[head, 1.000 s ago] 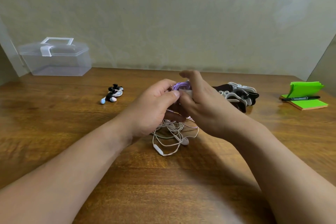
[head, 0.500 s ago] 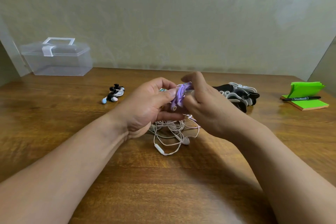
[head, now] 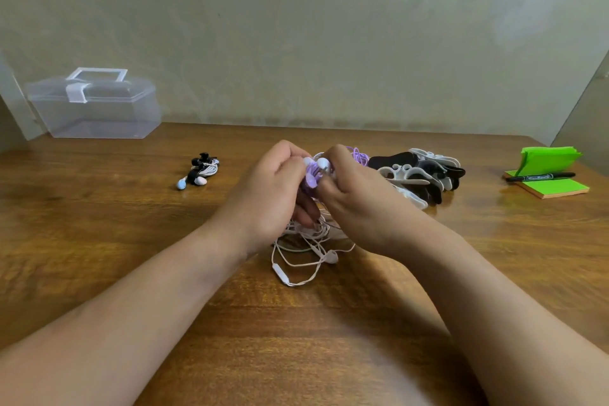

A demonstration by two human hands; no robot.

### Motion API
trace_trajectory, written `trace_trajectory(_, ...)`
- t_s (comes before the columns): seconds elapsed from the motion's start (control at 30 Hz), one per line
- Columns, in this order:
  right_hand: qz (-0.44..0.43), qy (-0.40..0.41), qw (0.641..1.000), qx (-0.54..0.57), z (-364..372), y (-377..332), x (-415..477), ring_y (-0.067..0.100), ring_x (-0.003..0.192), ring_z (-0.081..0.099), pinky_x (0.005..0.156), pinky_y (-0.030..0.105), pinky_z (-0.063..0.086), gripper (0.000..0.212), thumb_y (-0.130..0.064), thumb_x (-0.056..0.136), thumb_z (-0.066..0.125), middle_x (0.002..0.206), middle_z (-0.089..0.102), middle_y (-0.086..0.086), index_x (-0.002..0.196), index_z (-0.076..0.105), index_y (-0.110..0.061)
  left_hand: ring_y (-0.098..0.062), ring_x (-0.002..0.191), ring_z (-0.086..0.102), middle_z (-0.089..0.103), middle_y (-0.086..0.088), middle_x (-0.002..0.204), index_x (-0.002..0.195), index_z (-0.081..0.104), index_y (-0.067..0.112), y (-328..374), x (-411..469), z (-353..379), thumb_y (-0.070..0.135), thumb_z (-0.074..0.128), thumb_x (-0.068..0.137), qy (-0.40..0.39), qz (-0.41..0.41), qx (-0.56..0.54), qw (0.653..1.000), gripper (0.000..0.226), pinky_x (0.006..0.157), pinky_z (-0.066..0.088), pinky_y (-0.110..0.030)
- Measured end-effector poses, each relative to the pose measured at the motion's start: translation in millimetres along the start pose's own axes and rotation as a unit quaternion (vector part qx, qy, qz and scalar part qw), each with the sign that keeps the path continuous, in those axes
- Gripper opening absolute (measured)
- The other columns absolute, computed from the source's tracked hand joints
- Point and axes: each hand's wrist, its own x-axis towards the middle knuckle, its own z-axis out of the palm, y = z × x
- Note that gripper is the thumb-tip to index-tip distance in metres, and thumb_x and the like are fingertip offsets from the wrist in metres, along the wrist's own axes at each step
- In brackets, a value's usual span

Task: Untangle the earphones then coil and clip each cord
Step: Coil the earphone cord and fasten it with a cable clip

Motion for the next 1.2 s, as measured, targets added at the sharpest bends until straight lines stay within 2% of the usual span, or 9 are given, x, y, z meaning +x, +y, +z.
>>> trace_trajectory(0.2, 0.017, -0.011, 1.0, 0.015, -7, 4, -1, 0.015, 0.074, 0.061, 0.061, 0.031, 0.045, 0.022, -0.042, 0.109, 0.041, 0.088, 0.065, -0.002, 0.111, 0.049, -0.022, -0.022, 0.066, 0.064, 0.06, -0.013, 0.085, 0.11, 0.056, 0.006, 0, 0, 2, 0.018, 0.048, 0.109, -0.029, 0.004, -0.023, 0.999, 0.014, 0.058, 0.055, -0.031)
trace_trajectory(0.37, -0.023, -0.024, 0.998, 0.057, -11, 6, -6, 0.01, 0.092, 0.065, 0.084, 0.033, 0.053, 0.032, -0.039, 0.107, 0.047, 0.107, 0.069, -0.006, 0.138, 0.047, -0.03, -0.017, 0.054, 0.059, 0.059, -0.008, 0.074, 0.108, 0.056, 0.004, 3, 4, -3, 0.008, 0.05, 0.107, 0.007, -0.01, -0.062, 0.998, 0.007, 0.046, 0.051, -0.027)
trace_trajectory(0.43, -0.056, 0.0, 0.995, 0.083, -8, 4, -8, 0.011, 0.081, 0.065, 0.073, 0.028, 0.052, 0.038, -0.038, 0.108, 0.051, 0.104, 0.069, 0.0, 0.144, 0.04, -0.031, -0.016, 0.051, 0.057, 0.061, -0.003, 0.067, 0.107, 0.056, 0.004, 5, 5, -5, 0.007, 0.05, 0.107, 0.013, -0.016, -0.078, 0.997, 0.007, 0.044, 0.049, -0.025)
trace_trajectory(0.5, -0.099, 0.038, 0.992, 0.07, -6, 4, -7, 0.005, 0.07, 0.059, 0.06, 0.021, 0.044, 0.031, -0.035, 0.108, 0.053, 0.106, 0.065, -0.005, 0.136, 0.04, -0.03, -0.016, 0.05, 0.056, 0.062, -0.001, 0.066, 0.105, 0.057, 0.005, 6, 5, -6, 0.009, 0.052, 0.107, 0.014, -0.025, -0.097, 0.995, 0.006, 0.042, 0.047, -0.024)
trace_trajectory(0.6, -0.114, 0.063, 0.991, 0.029, -4, 9, -4, -0.008, 0.075, 0.054, 0.063, 0.011, 0.037, 0.015, -0.034, 0.107, 0.055, 0.111, 0.059, -0.016, 0.118, 0.045, -0.033, -0.016, 0.049, 0.057, 0.063, -0.002, 0.066, 0.102, 0.057, 0.006, 8, 4, -5, 0.011, 0.055, 0.106, 0.017, -0.035, -0.103, 0.994, 0.007, 0.041, 0.046, -0.023)
trace_trajectory(0.67, -0.107, 0.075, 0.991, 0.004, -1, 10, -2, -0.006, 0.077, 0.055, 0.063, 0.014, 0.035, 0.012, -0.035, 0.105, 0.057, 0.109, 0.058, -0.016, 0.113, 0.047, -0.034, -0.016, 0.049, 0.057, 0.063, -0.001, 0.065, 0.102, 0.057, 0.005, 8, 4, -5, 0.011, 0.055, 0.106, 0.026, -0.036, -0.098, 0.994, 0.007, 0.041, 0.047, -0.022)
trace_trajectory(0.83, -0.119, 0.122, 0.985, -0.001, 1, 5, -2, 0.014, 0.092, 0.064, 0.075, 0.043, 0.054, 0.007, -0.031, 0.105, 0.059, 0.107, 0.065, -0.011, 0.109, 0.053, -0.032, -0.014, 0.052, 0.06, 0.064, -0.004, 0.07, 0.105, 0.059, 0.003, 11, 2, -3, 0.014, 0.056, 0.105, 0.046, -0.037, -0.099, 0.993, 0.011, 0.045, 0.05, -0.023)
trace_trajectory(0.93, -0.128, 0.131, 0.983, -0.011, -1, 4, -4, 0.018, 0.09, 0.064, 0.074, 0.045, 0.055, 0.006, -0.03, 0.104, 0.058, 0.104, 0.065, -0.009, 0.108, 0.054, -0.032, -0.014, 0.054, 0.062, 0.061, -0.009, 0.078, 0.104, 0.059, 0.004, 13, 1, -4, 0.014, 0.056, 0.105, 0.044, -0.046, -0.107, 0.992, 0.01, 0.045, 0.05, -0.022)
trace_trajectory(1.2, -0.153, 0.118, 0.98, -0.045, -2, 2, -4, 0.02, 0.086, 0.062, 0.073, 0.043, 0.054, 0.01, -0.034, 0.105, 0.059, 0.102, 0.069, -0.007, 0.114, 0.056, -0.029, -0.012, 0.048, 0.058, 0.065, -0.003, 0.067, 0.093, 0.059, 0.008, 15, 0, -7, 0.007, 0.053, 0.104, 0.048, -0.072, -0.127, 0.988, 0.014, 0.041, 0.045, -0.02)
